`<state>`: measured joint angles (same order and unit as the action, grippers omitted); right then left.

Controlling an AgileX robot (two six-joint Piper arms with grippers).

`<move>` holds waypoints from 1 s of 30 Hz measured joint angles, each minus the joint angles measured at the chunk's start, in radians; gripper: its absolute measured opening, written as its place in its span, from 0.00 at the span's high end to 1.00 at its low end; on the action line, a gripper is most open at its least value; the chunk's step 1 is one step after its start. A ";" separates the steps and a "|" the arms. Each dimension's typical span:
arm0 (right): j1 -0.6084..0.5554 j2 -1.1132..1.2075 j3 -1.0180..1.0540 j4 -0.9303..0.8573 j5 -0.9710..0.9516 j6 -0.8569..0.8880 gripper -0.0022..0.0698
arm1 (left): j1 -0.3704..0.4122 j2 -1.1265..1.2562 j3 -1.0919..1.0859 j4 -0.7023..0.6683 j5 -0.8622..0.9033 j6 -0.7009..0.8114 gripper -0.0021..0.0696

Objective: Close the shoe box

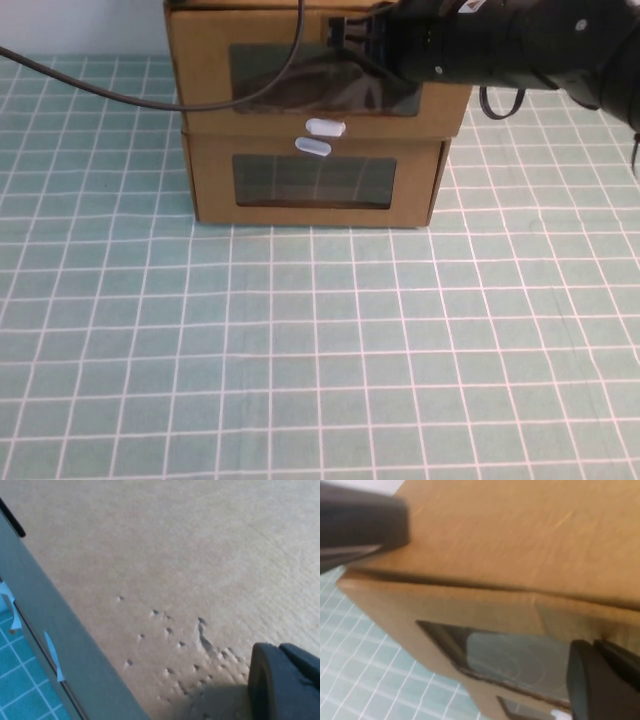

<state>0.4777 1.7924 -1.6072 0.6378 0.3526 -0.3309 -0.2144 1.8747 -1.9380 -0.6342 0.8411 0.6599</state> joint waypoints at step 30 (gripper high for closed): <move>-0.010 -0.286 -0.070 -0.271 0.577 0.158 0.99 | 0.000 -0.153 0.016 0.059 0.068 -0.011 0.98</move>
<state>0.4681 1.5060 -1.6770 0.3671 0.9291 -0.1729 -0.2144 1.7217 -1.9223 -0.5755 0.9089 0.6489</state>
